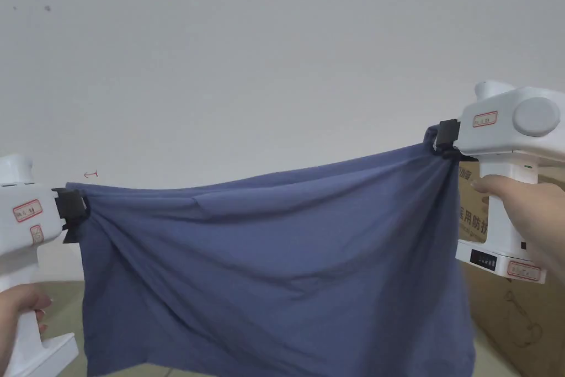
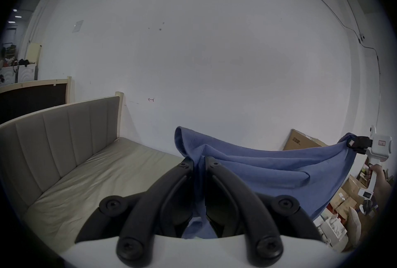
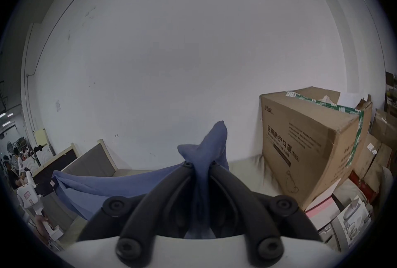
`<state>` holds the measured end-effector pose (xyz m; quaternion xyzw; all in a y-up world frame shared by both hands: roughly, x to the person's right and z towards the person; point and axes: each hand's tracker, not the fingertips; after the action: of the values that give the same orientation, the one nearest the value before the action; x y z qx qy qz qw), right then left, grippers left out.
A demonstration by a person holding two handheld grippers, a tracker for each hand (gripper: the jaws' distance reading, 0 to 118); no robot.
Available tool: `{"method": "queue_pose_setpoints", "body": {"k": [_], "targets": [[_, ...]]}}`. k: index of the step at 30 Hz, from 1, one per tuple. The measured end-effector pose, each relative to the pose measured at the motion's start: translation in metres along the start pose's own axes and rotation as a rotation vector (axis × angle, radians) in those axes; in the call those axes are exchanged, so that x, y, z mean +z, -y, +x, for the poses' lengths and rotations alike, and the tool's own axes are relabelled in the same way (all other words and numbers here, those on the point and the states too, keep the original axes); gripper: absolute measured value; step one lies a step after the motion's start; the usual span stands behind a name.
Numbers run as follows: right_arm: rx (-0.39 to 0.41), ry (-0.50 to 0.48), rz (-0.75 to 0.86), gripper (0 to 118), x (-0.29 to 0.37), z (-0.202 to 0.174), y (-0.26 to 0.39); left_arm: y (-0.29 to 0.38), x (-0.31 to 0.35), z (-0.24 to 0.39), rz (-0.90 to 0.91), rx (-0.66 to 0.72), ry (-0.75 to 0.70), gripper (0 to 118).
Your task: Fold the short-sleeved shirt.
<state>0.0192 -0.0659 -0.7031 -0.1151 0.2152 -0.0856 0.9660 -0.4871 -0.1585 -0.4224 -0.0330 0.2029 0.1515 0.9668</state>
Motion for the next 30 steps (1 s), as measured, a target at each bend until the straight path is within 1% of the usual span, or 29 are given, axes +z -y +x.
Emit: {"method": "queue_pose_setpoints", "body": {"k": [3, 5, 6, 7, 9, 12, 13, 14, 15, 16, 17, 18, 19, 20, 22, 24, 25, 26, 27, 29, 30], "targets": [[0.017, 0.015, 0.007, 2, -0.010, -0.003, 0.020, 0.015, -0.012, -0.006, -0.007, -0.007, -0.004, 8], [0.011, 0.012, -0.020, 2, -0.018, 0.003, 0.046, 0.033, -0.018, -0.013, -0.066, -0.019, -0.022, 8], [0.009, 0.007, -0.043, 2, -0.019, 0.006, 0.062, 0.044, -0.019, -0.018, -0.100, -0.016, -0.024, 8], [0.015, 0.020, -0.087, 2, -0.022, 0.013, 0.085, 0.059, -0.020, -0.024, -0.139, -0.014, -0.022, 8], [-0.007, 0.057, -0.174, 2, -0.024, 0.029, 0.140, 0.100, -0.017, -0.038, -0.231, -0.007, -0.023, 8], [-0.084, 0.084, -0.393, 2, -0.021, 0.064, 0.245, 0.183, -0.004, -0.061, -0.455, 0.016, -0.044, 8], [-0.106, 0.107, -0.492, 2, -0.015, 0.076, 0.284, 0.213, 0.003, -0.068, -0.542, 0.022, -0.034, 8], [-0.110, 0.160, -0.586, 2, -0.007, 0.088, 0.323, 0.243, 0.010, -0.075, -0.657, 0.019, -0.029, 8], [-0.115, 0.195, -0.653, 2, 0.004, 0.097, 0.352, 0.267, 0.018, -0.079, -0.745, 0.012, -0.022, 8], [-0.138, 0.219, -0.715, 2, 0.015, 0.109, 0.383, 0.295, 0.021, -0.087, -0.829, -0.020, -0.013, 8], [-0.164, 0.218, -0.793, 2, 0.028, 0.120, 0.409, 0.315, 0.031, -0.089, -0.917, -0.084, -0.019, 8], [-0.175, 0.201, -0.852, 2, 0.042, 0.128, 0.427, 0.328, 0.041, -0.089, -0.969, -0.139, -0.044, 8], [-0.177, 0.199, -0.874, 2, 0.056, 0.138, 0.442, 0.338, 0.054, -0.091, -0.990, -0.159, -0.034, 8], [-0.189, 0.180, -0.884, 2, 0.072, 0.148, 0.449, 0.342, 0.070, -0.092, -1.006, -0.154, -0.005, 8], [-0.244, 0.121, -0.899, 2, 0.105, 0.160, 0.454, 0.341, 0.090, -0.094, -1.014, -0.143, 0.013, 8], [-0.211, 0.119, -0.917, 2, 0.131, 0.170, 0.448, 0.334, 0.111, -0.095, -1.046, -0.123, 0.021, 8], [-0.166, 0.103, -0.939, 2, 0.143, 0.174, 0.444, 0.331, 0.120, -0.095, -1.072, -0.104, 0.035, 8], [-0.126, 0.080, -0.966, 2, 0.171, 0.154, 0.435, 0.330, 0.128, -0.094, -1.095, -0.086, 0.058, 8], [-0.089, 0.064, -0.981, 3, 0.182, 0.154, 0.433, 0.328, 0.135, -0.093, -1.104, -0.078, 0.072, 8], [-0.003, 0.069, -1.031, 3, 0.203, 0.151, 0.431, 0.326, 0.151, -0.088, -1.148, -0.068, 0.082, 8], [0.023, 0.070, -1.061, 3, 0.207, 0.153, 0.431, 0.326, 0.155, -0.086, -1.180, -0.051, 0.090, 8]]}}
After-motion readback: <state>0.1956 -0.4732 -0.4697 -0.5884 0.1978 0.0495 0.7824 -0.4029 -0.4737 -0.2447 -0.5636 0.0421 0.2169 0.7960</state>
